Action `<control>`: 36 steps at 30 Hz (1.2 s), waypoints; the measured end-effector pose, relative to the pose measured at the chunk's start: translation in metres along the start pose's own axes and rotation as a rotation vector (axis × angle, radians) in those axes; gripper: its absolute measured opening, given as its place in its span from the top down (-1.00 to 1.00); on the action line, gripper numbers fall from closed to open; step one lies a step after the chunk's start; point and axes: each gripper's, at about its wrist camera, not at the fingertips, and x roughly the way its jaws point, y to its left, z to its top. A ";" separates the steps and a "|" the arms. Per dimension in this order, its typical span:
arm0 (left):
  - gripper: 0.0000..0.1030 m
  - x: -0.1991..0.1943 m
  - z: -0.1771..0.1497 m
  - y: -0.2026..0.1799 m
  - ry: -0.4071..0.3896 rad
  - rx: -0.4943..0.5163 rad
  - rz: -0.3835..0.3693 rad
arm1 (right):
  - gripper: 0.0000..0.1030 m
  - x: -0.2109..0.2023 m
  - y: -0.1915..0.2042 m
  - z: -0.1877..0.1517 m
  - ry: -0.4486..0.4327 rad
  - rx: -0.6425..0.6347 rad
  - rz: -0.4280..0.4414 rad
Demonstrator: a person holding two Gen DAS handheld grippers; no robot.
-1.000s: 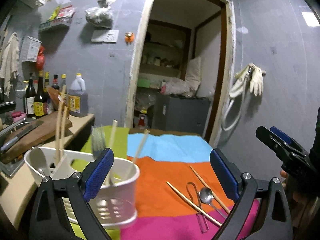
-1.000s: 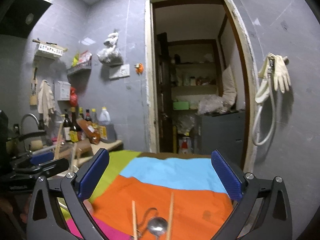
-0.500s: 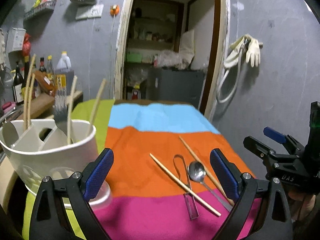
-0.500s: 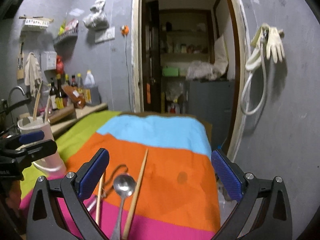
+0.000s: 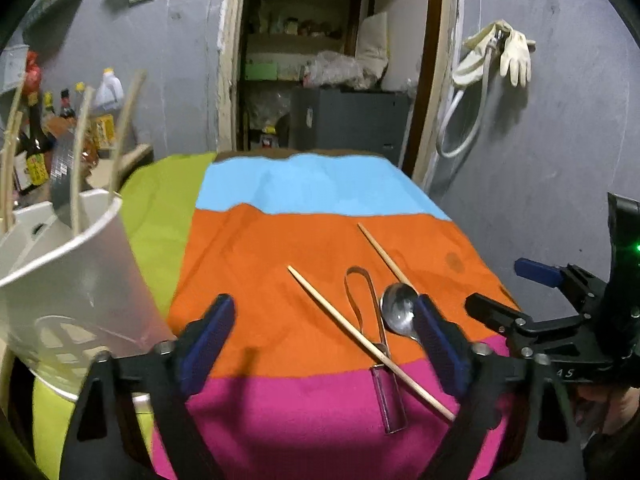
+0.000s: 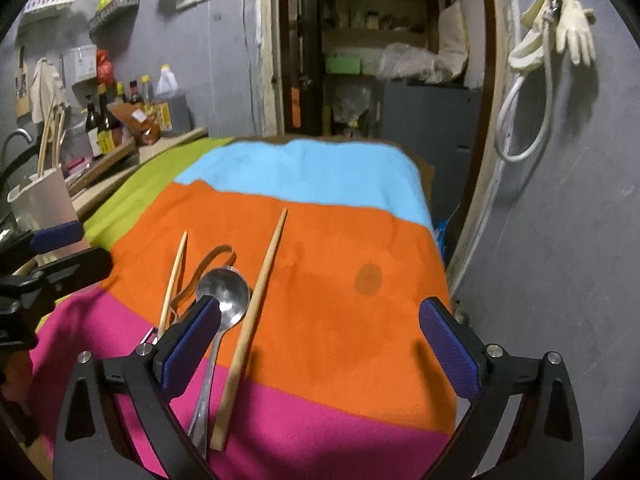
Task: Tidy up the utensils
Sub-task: 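Lower the left tool onto a chopstick while the right tool lowers onto another chopstick, then close the left tool on its chopstick while the right tool grips a chopstick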
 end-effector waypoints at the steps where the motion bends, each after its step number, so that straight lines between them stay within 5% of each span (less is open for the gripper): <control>1: -0.24 0.005 0.001 0.000 0.025 -0.002 -0.010 | -0.79 0.003 0.001 0.000 0.016 -0.002 0.005; 7: 0.20 0.030 0.003 0.003 0.123 -0.033 -0.052 | -0.39 0.017 0.006 -0.001 0.102 -0.040 0.032; 15: 0.45 0.062 0.008 0.014 0.268 -0.114 -0.047 | -0.28 0.033 0.018 -0.001 0.182 -0.093 0.022; 19: 0.51 0.072 0.011 0.020 0.304 -0.152 -0.060 | -0.11 0.036 0.015 -0.001 0.192 -0.102 -0.017; 22: 0.71 0.079 0.015 0.024 0.329 -0.160 -0.051 | 0.19 0.040 0.011 0.004 0.195 -0.101 -0.028; 25: 0.73 0.084 0.019 0.029 0.356 -0.174 -0.062 | 0.39 0.048 0.008 0.011 0.209 -0.080 -0.005; 34: 0.74 0.091 0.027 0.030 0.410 -0.160 -0.074 | 0.41 0.080 -0.003 0.038 0.282 0.055 0.098; 36: 0.75 0.092 0.028 0.029 0.414 -0.154 -0.065 | 0.58 0.083 -0.004 0.040 0.284 0.074 0.102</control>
